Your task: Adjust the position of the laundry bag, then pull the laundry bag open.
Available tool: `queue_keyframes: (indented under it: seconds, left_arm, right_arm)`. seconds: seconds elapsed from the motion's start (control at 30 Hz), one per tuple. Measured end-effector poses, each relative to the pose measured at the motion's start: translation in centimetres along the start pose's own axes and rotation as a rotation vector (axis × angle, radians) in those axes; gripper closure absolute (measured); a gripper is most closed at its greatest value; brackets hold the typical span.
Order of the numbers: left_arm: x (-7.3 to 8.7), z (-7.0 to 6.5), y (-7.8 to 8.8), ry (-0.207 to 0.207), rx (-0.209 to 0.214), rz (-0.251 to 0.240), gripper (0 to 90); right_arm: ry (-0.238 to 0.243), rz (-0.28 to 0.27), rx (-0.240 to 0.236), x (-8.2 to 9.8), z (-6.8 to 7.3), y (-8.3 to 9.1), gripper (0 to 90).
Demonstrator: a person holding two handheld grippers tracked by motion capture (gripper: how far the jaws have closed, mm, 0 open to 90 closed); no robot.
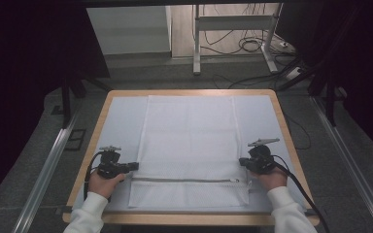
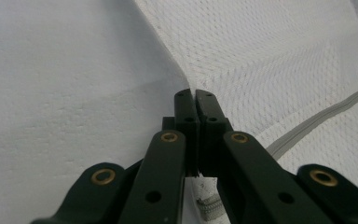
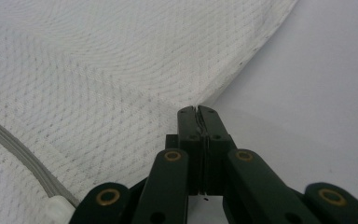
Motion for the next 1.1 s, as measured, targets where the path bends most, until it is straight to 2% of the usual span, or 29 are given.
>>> queue_keyframes:
  seconds: [0.27, 0.33, 0.37, 0.4, 0.5, 0.57, 0.67, 0.83, 1.0, 1.1]
  left_arm:
    - [0.1, 0.0, 0.0, -0.009, -0.008, 0.005, 88.4]
    - [0.1, 0.0, 0.1, -0.027, -0.045, -0.021, 83.9]
    - [0.0, 0.0, 0.2, -0.039, -0.065, -0.045, 77.4]
    - [-0.1, 0.0, 0.4, -0.043, -0.076, -0.06, 69.6]
    - [-0.6, 0.0, 0.9, -0.048, -0.079, -0.089, 52.5]
    - [-0.7, -0.3, 0.8, -0.059, -0.08, -0.079, 46.3]
    - [-0.7, -1.0, 0.5, -0.102, -0.093, -0.062, 40.6]
    - [-1.3, -2.6, 0.8, -0.165, -0.103, -0.087, 40.4]
    - [-1.6, -3.6, 0.8, -0.186, -0.098, -0.092, 38.1]
    - [-1.8, -4.8, 0.5, -0.204, -0.075, -0.095, 37.7]
  right_arm:
    - [0.007, 0.01, 0.002, 0.1, -0.1, -0.1, 87.5]
    - [0.004, 0.008, 0.002, 0.1, -0.1, -0.1, 87.0]
    - [0.004, 0.001, 0.004, 0.0, -0.1, 0.0, 84.5]
    - [0.01, -0.009, 0.011, 0.0, -0.2, 0.1, 77.4]
    - [0.014, -0.048, 0.021, -0.2, -0.5, 0.6, 60.5]
    - [0.006, -0.065, 0.028, -0.4, -0.7, 1.0, 52.7]
    - [-0.001, -0.096, 0.042, -0.5, -0.9, 1.3, 45.4]
    - [-0.018, -0.129, 0.031, -0.3, -1.2, 1.9, 42.1]
    - [-0.023, -0.156, 0.048, -0.3, -1.6, 2.6, 36.3]
    - [-0.021, -0.162, 0.046, -0.2, -1.6, 2.9, 35.9]
Point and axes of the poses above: each handheld gripper's, and its own axes: y roughly backward along the jaws, x roughly out of its underside, z roughly to its left, the point moved 2 cm from there along -y, roughly forward along the jaws, and after that the axes turned 12 degrees about -z, right-handed, at the moved point
